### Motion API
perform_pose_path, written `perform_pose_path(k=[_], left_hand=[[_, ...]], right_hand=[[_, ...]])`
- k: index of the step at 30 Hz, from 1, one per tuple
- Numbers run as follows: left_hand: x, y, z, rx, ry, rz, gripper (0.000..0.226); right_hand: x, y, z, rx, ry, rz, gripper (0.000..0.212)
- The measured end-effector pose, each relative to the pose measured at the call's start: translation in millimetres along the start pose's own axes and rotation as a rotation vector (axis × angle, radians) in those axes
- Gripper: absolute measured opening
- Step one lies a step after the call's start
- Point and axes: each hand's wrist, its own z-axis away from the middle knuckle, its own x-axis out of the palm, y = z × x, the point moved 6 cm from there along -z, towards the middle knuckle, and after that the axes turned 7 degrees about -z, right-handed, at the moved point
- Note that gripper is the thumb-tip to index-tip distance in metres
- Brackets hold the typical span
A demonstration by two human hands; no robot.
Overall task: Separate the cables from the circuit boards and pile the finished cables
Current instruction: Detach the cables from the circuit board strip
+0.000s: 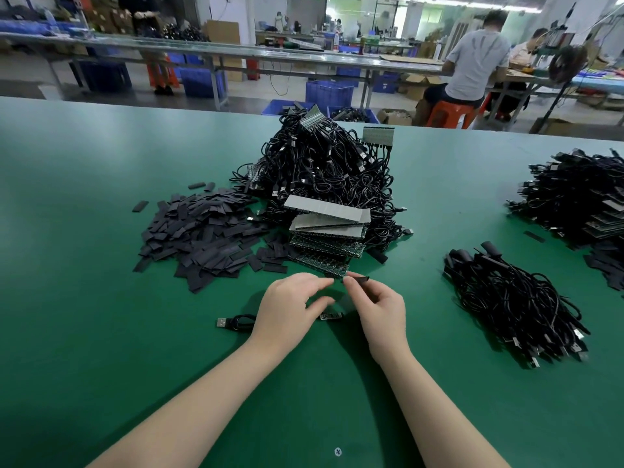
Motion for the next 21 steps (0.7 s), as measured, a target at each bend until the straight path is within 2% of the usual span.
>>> perform_pose_path(k=[3, 5, 6, 9, 12, 16, 21], left_hand=[[10, -7, 0, 0.023, -0.298, -0.109, 0.053], [15, -13, 1, 0.019, -0.450, -0.141, 0.051], [15, -14, 1, 0.015, -0.468, -0.149, 0.045], [12, -13, -3, 0.033, -0.438, -0.239, 0.030], [13, -6, -5, 0.065, -0.386, -0.366, 0.027], [14, -10, -6, -0.103, -0.276, -0.220, 0.019], [20, -11, -5, -0.095, -0.194, -0.261, 0.020]], right_hand=[[-1, 2, -2, 0.021, 0.013, -0.003, 0.012], [-2, 4, -3, 0.034, 0.021, 0.019, 0.019], [-2, 5, -3, 0.039, 0.020, 0.030, 0.025], [-2, 5, -3, 0.042, 0.013, 0.038, 0.023], [-1, 0, -7, 0.044, -0.038, 0.119, 0.024], [-3, -6, -11, -0.028, -0.100, 0.270, 0.023], [-12, 3, -10, -0.011, -0.044, 0.227, 0.025]])
